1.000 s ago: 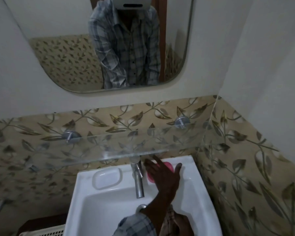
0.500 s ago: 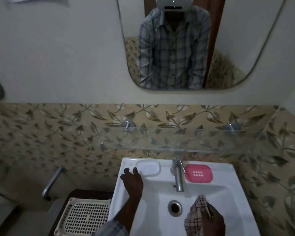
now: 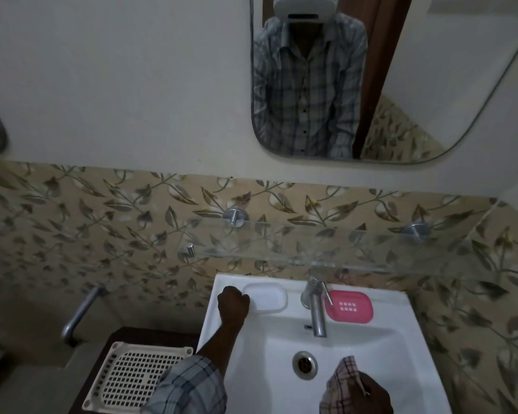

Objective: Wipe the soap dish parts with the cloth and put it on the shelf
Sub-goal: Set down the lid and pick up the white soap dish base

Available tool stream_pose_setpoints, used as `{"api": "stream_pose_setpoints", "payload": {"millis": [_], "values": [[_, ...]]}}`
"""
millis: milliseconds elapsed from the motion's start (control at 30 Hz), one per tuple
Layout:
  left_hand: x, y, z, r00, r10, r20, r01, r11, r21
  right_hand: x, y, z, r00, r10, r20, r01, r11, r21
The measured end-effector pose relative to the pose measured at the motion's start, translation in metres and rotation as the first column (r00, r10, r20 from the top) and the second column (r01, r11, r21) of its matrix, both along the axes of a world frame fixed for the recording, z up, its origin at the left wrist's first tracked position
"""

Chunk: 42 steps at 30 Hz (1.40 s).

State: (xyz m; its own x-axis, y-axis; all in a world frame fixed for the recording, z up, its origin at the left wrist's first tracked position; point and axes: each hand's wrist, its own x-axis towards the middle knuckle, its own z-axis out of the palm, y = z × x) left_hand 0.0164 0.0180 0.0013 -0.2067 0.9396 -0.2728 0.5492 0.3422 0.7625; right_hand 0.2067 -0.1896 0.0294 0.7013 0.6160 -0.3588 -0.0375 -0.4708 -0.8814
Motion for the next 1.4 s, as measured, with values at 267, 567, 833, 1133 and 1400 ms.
{"api": "stream_pose_setpoints", "payload": {"millis": [267,567,833,1133,1400], "values": [[-0.020,-0.045,0.008,0.793,0.067,0.605,-0.013,0.995,-0.094,-0.003,-0.004,-0.028,0.977,0.198,0.077,-0.185,0.972,-0.144],[-0.031,-0.099,0.022,0.740,-0.153,0.655,0.169,0.985,0.039,-0.013,0.025,0.021,0.865,0.502,0.001,-0.502,0.864,0.037],[-0.028,-0.122,0.024,0.339,-0.240,0.909,0.433,0.898,0.076,-0.013,0.032,0.031,0.800,0.593,-0.092,-0.591,0.805,0.054],[0.016,-0.123,0.022,-0.025,-0.095,0.995,0.323,0.941,0.098,-0.021,0.022,0.021,0.766,0.599,-0.231,-0.589,0.799,0.121],[0.013,-0.109,0.031,-0.261,0.216,0.941,0.350,0.930,-0.117,0.015,0.023,0.025,0.832,0.488,-0.263,-0.483,0.871,0.088]]}}
